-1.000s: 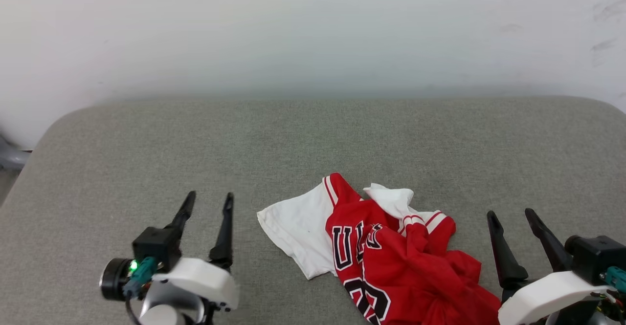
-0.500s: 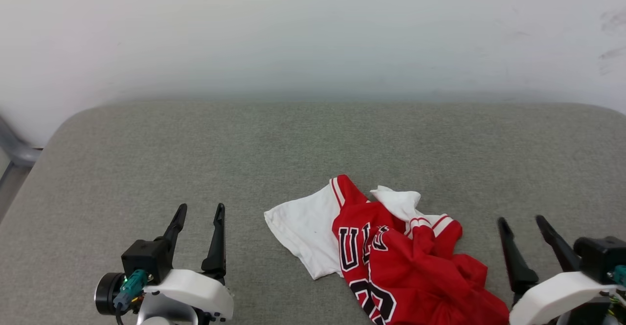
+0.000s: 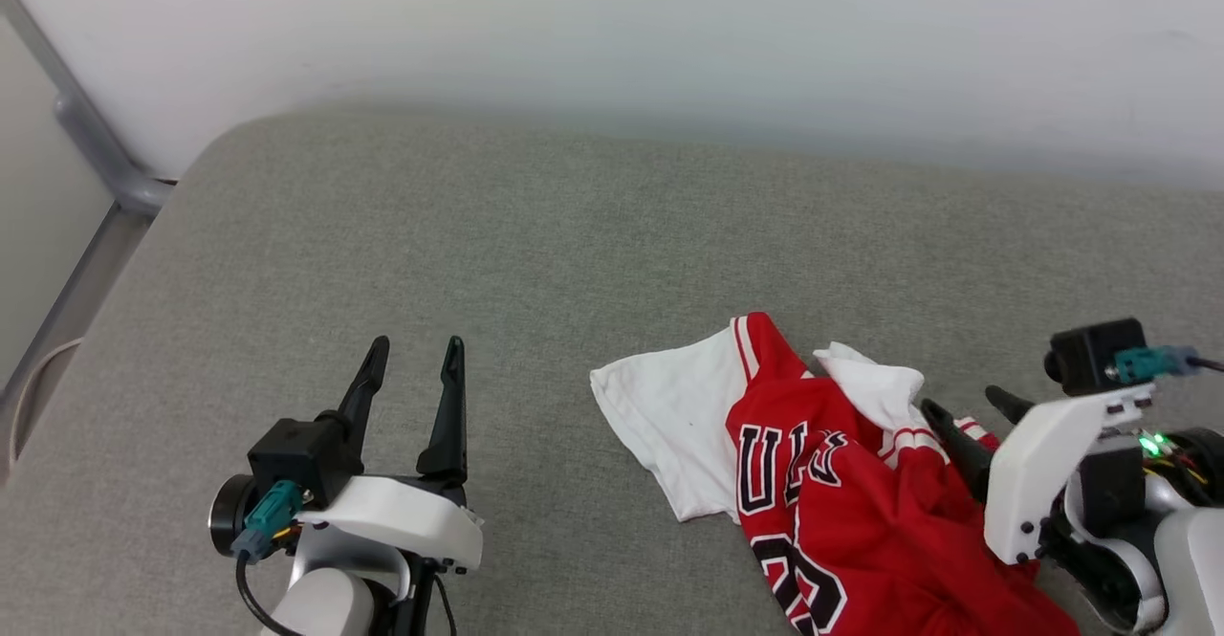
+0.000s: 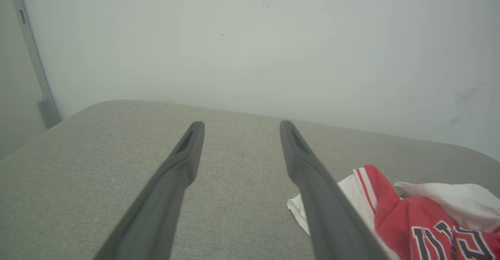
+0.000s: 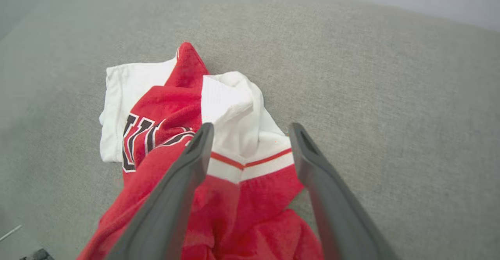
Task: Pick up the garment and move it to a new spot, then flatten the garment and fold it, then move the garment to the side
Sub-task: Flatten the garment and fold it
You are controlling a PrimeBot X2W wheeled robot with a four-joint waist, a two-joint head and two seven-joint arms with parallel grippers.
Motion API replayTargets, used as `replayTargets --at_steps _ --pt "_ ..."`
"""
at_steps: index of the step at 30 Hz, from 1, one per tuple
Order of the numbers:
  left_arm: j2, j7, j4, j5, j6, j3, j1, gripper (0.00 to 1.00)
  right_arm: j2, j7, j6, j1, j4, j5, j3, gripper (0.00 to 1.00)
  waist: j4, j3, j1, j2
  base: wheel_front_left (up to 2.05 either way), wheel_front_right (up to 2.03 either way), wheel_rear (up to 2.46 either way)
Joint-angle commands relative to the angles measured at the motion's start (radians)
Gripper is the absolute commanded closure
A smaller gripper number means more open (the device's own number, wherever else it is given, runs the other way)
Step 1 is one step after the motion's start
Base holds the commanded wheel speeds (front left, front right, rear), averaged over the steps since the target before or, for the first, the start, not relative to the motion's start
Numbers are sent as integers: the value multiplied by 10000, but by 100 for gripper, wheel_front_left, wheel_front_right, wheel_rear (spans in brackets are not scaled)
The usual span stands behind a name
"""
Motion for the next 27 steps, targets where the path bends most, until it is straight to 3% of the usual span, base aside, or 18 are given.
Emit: replayTargets --at_steps 1,8,13,14,15,21,27 --pt "-37 -24 9 62 -51 46 -117 0 -146 186 -3 -227 92 124 149 0 200 216 -1 0 0 0 0" --pt "-417 -24 88 373 -350 346 -420 0 -1160 1763 -5 -1476 1062 954 1681 0 524 705 -1 0 0 0 0" --pt "-631 -25 155 592 -570 592 -496 0 -1547 2368 -3 -2047 1796 1426 2322 0 607 913 -1 0 0 0 0" --pt "-669 -25 180 642 -600 636 -502 0 -1615 2402 -3 -2138 1898 1442 2407 55 609 929 -1 0 0 0 0" --pt "-710 -25 201 676 -645 680 -508 0 -1678 2410 -3 -2236 1958 1475 2462 98 610 943 -1 0 0 0 0" --pt "-881 -25 298 904 -777 962 -367 0 -1914 1874 -5 -2752 2128 1473 2434 100 348 883 -1 0 0 0 0" --pt "-1013 -25 396 1061 -940 1127 -266 0 -1828 1113 -5 -2235 2284 1262 999 100 -65 697 -1 0 0 0 0"
